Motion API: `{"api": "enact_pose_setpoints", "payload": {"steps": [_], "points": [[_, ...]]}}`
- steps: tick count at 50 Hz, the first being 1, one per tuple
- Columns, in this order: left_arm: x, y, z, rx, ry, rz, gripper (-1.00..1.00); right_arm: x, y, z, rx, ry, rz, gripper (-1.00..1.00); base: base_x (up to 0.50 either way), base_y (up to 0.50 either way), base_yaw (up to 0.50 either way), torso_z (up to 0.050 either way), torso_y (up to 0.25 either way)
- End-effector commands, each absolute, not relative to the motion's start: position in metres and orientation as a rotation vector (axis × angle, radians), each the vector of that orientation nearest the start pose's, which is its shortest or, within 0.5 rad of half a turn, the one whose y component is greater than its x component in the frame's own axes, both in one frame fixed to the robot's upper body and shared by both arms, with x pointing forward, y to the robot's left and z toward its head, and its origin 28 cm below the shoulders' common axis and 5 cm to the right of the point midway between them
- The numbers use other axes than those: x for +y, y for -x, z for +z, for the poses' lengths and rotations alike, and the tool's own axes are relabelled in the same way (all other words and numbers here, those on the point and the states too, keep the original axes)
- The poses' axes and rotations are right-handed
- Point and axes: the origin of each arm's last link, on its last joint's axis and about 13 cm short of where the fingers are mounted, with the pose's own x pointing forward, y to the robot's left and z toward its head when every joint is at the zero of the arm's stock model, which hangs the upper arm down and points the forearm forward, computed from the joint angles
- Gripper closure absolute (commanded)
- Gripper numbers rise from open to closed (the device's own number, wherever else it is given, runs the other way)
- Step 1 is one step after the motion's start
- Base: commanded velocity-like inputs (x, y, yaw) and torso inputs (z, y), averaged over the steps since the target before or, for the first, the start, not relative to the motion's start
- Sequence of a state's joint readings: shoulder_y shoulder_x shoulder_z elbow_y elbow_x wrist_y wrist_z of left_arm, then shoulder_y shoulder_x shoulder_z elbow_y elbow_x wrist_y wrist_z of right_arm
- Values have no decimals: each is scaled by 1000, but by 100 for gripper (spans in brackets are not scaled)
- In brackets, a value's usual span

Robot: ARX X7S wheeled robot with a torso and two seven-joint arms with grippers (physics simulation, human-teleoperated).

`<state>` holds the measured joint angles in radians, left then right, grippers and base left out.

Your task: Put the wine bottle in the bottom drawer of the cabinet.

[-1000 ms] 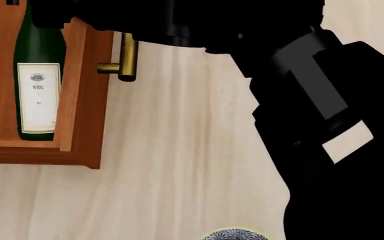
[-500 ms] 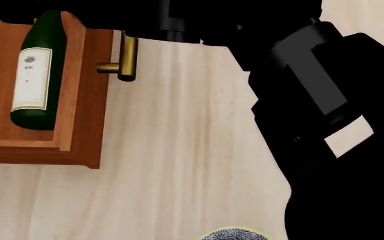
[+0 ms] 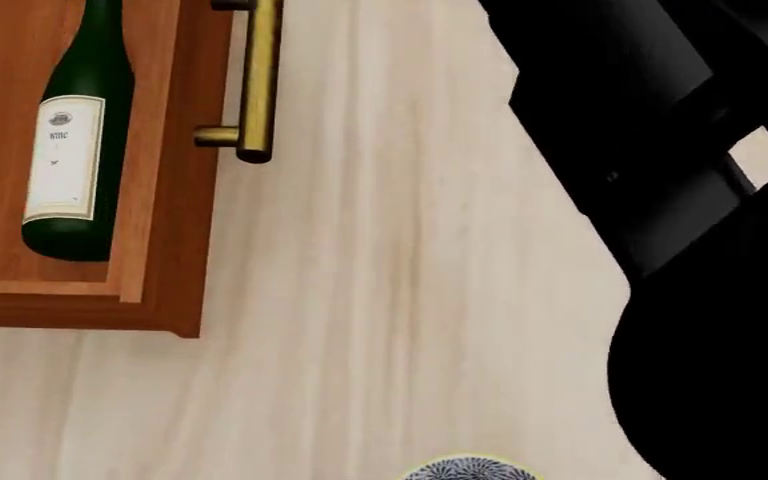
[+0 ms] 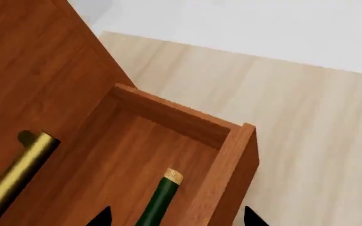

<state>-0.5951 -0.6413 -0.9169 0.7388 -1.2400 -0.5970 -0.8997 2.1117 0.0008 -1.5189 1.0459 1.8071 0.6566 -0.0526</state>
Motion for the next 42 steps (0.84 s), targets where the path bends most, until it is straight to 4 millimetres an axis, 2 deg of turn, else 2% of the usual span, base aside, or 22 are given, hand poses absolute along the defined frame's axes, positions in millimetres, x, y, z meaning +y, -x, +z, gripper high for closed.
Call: {"api": "enact_pose_setpoints", "payload": {"steps": [1, 10, 19, 23, 29, 42], "points": [[359, -143, 319, -942, 608, 666, -100, -15, -332, 500, -28, 177, 511, -100, 0, 0, 0, 0, 0], [358, -143, 319, -934, 597, 664, -100, -19, -298, 545, -182, 211, 461, -100, 0, 0, 0, 0, 0], [359, -142, 319, -938, 605, 665, -100, -44, -269, 570, -243, 222, 318, -100, 0, 0, 0, 0, 0], [359, -143, 319, -940, 607, 660, -100, -54, -251, 578, -263, 228, 272, -100, 0, 0, 0, 0, 0], [359, -142, 319, -939, 608, 658, -100, -71, -224, 561, -282, 236, 217, -100, 0, 0, 0, 0, 0], [358, -142, 320, -936, 594, 655, -100, -98, -192, 513, -292, 197, 168, -100, 0, 0, 0, 0, -1]]}}
